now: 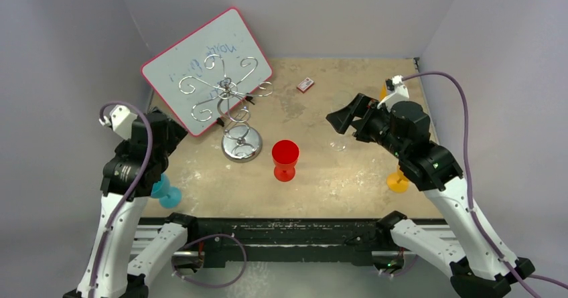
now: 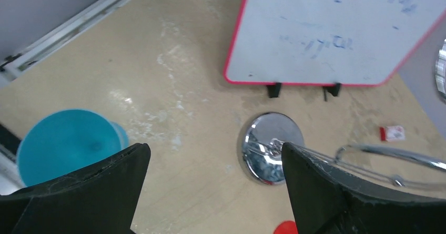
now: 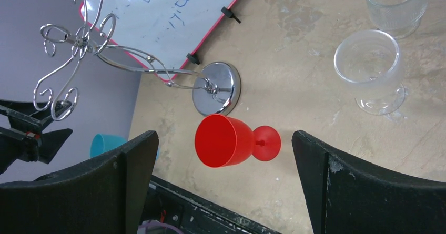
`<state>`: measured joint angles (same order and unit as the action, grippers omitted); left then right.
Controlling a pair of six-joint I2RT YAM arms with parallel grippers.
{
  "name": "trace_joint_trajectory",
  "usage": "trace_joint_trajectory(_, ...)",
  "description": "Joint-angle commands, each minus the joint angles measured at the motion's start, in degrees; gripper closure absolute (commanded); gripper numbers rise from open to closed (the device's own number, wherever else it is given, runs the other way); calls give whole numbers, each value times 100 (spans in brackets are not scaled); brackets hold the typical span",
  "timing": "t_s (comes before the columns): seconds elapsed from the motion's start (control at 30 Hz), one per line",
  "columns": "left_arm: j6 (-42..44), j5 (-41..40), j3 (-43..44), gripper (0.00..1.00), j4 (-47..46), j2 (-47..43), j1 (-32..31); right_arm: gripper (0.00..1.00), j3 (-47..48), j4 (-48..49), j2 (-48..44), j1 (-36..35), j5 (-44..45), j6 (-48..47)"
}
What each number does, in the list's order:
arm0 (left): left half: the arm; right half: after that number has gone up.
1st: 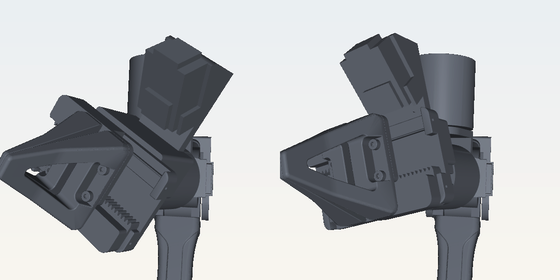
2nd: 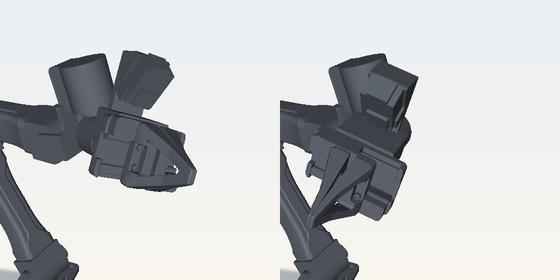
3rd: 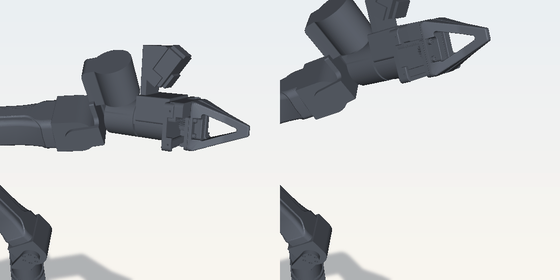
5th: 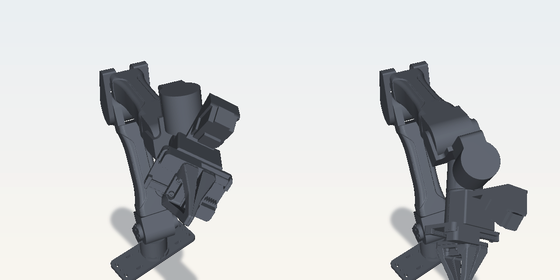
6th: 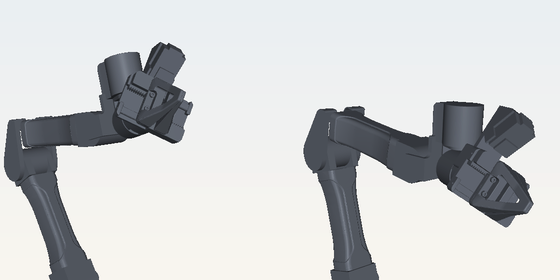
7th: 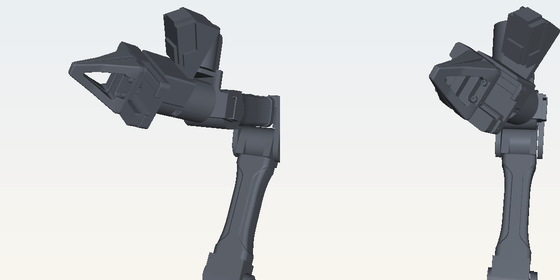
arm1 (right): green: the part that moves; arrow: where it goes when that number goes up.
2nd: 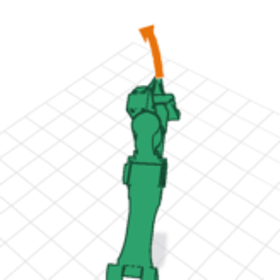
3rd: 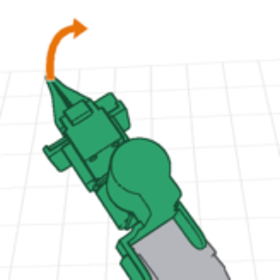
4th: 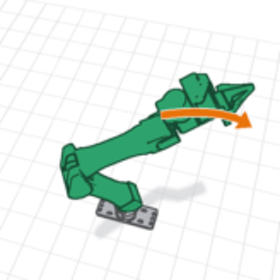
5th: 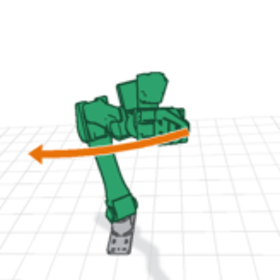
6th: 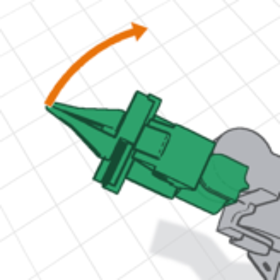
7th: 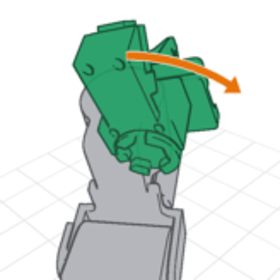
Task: Place the wine glass upside down on the wine glass rack
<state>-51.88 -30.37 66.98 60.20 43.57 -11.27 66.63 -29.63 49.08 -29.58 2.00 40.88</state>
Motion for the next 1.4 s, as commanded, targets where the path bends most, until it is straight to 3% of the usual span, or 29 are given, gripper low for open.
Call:
trace_joint_trajectory(0.0, -1042, -1297, 329, 6, 895, 293, 37, 0, 113, 264, 9, -21, 3, -106)
trace_joint_trajectory(0.13, -1783, -1995, 345, 16, 1539, 339, 37, 0, 23, 266, -104, -20, 48, -142)
trace_joint_trajectory(0.43, -2511, -2190, -231, 42, 1932, 670, 37, 0, 29, 271, -165, -19, 91, -291)
trace_joint_trajectory(0.77, -2517, -1982, -1023, 59, 1300, 857, 37, 0, 28, 316, -120, -21, -109, -539)
trace_joint_trajectory(1.07, -2733, -1977, -1349, 67, 1312, 943, 37, 0, 19, 257, -183, -21, -10, -733)
trace_joint_trajectory(1.37, -2831, -2090, -1450, 86, 1367, 812, 45, 0, 149, 141, -86, -19, -26, -922)
